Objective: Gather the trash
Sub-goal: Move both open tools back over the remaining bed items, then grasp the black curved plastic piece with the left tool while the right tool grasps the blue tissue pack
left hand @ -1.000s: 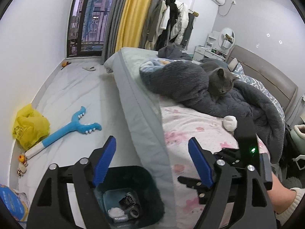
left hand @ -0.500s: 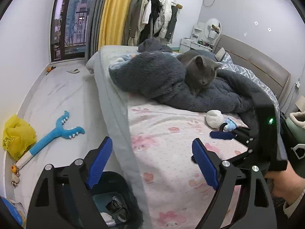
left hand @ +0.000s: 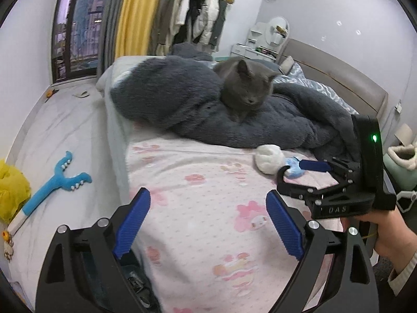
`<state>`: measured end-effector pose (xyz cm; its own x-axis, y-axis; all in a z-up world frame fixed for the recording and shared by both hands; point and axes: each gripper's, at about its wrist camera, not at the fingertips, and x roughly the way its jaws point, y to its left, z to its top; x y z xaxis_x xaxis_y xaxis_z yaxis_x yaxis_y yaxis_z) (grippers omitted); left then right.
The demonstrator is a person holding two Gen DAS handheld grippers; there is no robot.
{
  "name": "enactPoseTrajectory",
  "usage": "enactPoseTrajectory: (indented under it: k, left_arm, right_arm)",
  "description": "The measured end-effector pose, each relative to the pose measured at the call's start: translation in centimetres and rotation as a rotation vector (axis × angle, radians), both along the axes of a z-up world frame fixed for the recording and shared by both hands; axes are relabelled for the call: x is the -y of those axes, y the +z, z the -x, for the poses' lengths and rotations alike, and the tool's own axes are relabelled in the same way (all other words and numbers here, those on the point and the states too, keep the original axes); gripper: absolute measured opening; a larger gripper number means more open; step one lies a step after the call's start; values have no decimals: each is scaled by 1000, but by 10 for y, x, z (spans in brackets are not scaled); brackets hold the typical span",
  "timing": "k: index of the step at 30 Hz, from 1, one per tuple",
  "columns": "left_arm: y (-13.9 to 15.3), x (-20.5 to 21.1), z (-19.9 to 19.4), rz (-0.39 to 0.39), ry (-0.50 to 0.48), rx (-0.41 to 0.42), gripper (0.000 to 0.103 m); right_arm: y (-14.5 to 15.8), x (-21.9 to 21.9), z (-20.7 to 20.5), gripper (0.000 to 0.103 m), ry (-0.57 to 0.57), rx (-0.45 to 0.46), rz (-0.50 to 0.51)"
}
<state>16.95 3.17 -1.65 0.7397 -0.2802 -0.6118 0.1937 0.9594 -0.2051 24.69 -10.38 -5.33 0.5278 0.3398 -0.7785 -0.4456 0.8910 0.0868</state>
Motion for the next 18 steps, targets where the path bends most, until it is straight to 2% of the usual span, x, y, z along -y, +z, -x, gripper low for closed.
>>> enactPoseTrajectory:
  k: [7,18]
  left_arm:
    - [-7,36,-13,-7,-48,-12,92]
    - [-17,80,-27,-28,-113,-32,92]
  right_arm:
    - [-1,46,-7,94,-63,-4,-7]
    - [-14,85,-31,95,-96,-17,14]
